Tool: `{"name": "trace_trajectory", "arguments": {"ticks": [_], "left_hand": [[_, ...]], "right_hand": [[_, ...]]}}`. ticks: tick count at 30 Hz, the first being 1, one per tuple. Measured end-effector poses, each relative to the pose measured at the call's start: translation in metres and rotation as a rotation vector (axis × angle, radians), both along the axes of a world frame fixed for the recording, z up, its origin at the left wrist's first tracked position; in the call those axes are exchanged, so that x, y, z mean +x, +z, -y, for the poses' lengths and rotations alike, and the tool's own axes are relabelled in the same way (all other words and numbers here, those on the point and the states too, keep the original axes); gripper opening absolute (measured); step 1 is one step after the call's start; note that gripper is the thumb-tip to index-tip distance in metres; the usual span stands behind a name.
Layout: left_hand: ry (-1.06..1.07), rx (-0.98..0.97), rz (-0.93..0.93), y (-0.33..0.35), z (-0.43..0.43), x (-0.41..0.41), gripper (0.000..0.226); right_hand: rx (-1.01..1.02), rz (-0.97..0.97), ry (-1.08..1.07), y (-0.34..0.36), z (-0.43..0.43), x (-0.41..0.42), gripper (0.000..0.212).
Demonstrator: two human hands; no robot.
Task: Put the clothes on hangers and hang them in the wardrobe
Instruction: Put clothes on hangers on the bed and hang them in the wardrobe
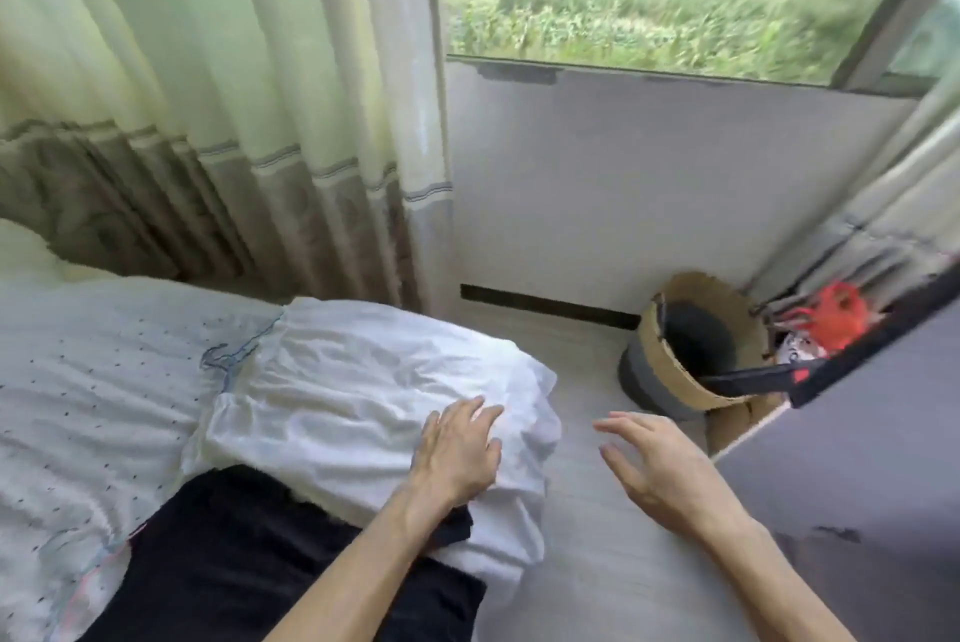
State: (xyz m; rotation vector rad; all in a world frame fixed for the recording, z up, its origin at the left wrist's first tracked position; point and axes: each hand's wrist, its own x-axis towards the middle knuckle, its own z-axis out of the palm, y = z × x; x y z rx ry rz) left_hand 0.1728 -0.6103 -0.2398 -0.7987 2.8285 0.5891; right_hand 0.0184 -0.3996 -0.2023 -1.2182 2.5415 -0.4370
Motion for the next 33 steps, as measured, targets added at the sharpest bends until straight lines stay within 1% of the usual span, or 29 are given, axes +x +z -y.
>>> {"name": "trace_trajectory", "arguments": {"ticks": [2,5,9,12,17,21,23,25,30,31,33], "left_hand": [[-0.141,-0.087,-0.061,0.029,-0.036,-0.057,0.050],[-0.368,-0.165,-0.137,0.071,-0.100,-0.138,0.048],[-0.609,-0.231,-0.268,0.111,-0.191,-0.224,0.045],[-0.750,-0.213,-0.384,0.135,-0.257,-0.274,0.043],[-1.016,-0.159,-0.453,0.157,-0.361,-0.350,0.048],[-1.184,-0.076,-0.460,0.167,-0.433,-0.398,0.049],[-1.255,-0.044,-0.445,0.172,-0.464,-0.417,0.049],[-1.317,-0.033,-0.450,0.178,-0.495,-0.437,0.049],[-1.457,0.017,-0.423,0.186,-0.575,-0.481,0.051],[-1.492,0.047,-0.391,0.185,-0.594,-0.489,0.052],[-1.511,0.133,-0.331,0.180,-0.630,-0.501,0.054]], "right_hand": [[-0.055,-0.046,-0.156,0.022,-0.063,-0.028,0.034],[-0.109,-0.139,-0.377,0.051,-0.154,-0.060,0.031],[-0.076,-0.236,-0.598,0.084,-0.260,-0.088,0.037],[-0.098,-0.276,-0.773,0.107,-0.323,-0.096,0.042],[-0.098,-0.356,-0.990,0.121,-0.407,-0.099,0.046],[-0.043,-0.443,-1.160,0.124,-0.459,-0.102,0.048],[0.015,-0.495,-1.213,0.132,-0.482,-0.103,0.054],[0.069,-0.602,-1.280,0.147,-0.503,-0.108,0.060],[0.156,-0.933,-1.501,0.201,-0.569,-0.120,0.057],[0.199,-0.975,-1.558,0.212,-0.584,-0.122,0.058],[0.282,-0.989,-1.697,0.226,-0.614,-0.126,0.059]]}}
